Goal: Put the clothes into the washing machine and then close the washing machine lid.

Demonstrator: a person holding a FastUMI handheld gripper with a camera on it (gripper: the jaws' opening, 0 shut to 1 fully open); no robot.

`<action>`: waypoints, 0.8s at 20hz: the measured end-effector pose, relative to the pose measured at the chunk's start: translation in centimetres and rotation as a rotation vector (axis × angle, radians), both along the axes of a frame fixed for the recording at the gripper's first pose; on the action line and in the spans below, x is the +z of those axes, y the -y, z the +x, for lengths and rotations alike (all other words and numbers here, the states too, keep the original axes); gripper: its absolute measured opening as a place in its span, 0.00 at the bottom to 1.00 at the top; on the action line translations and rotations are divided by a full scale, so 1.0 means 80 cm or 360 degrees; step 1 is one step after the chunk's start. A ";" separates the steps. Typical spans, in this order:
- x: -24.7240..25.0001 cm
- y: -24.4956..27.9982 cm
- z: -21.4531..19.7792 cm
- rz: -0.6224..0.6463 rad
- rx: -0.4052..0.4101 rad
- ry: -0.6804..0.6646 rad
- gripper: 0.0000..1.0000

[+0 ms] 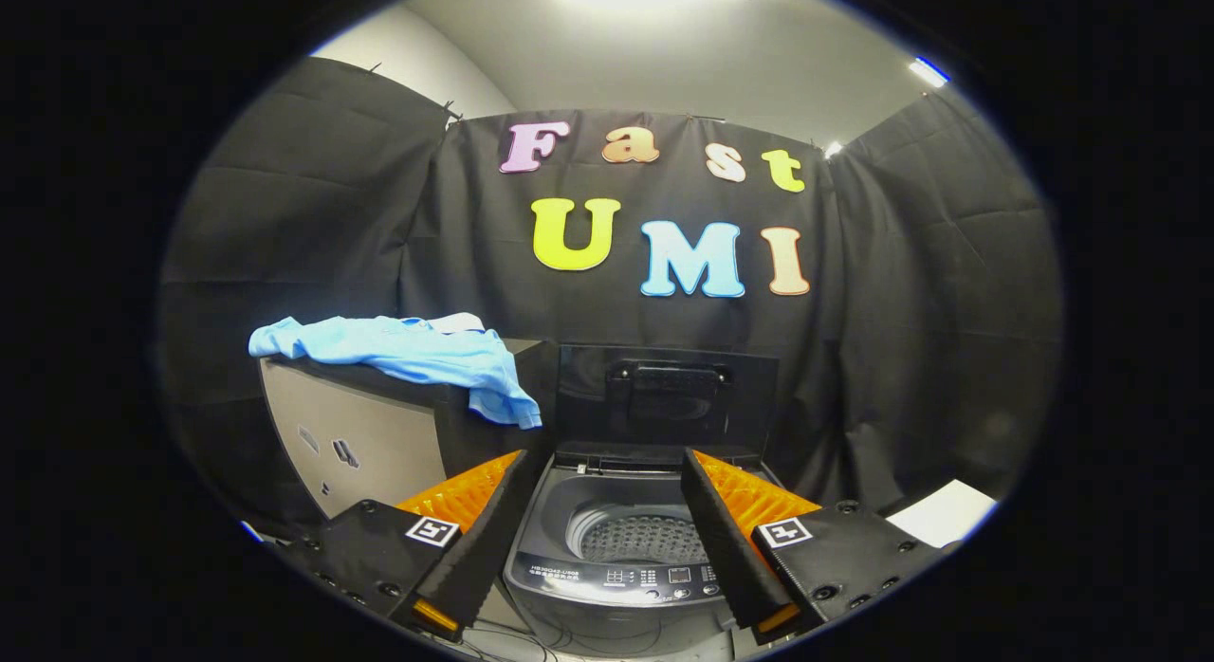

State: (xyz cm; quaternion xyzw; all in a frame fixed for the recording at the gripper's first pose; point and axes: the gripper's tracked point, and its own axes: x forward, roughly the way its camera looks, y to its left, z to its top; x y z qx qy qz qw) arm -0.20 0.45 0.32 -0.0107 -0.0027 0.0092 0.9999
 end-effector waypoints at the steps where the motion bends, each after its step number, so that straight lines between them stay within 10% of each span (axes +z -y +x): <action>1: 0.000 -0.002 0.000 0.0001 0.0007 -0.0004 0.98; 16: 0.028 -0.013 0.013 0.0038 0.0019 0.0010 0.99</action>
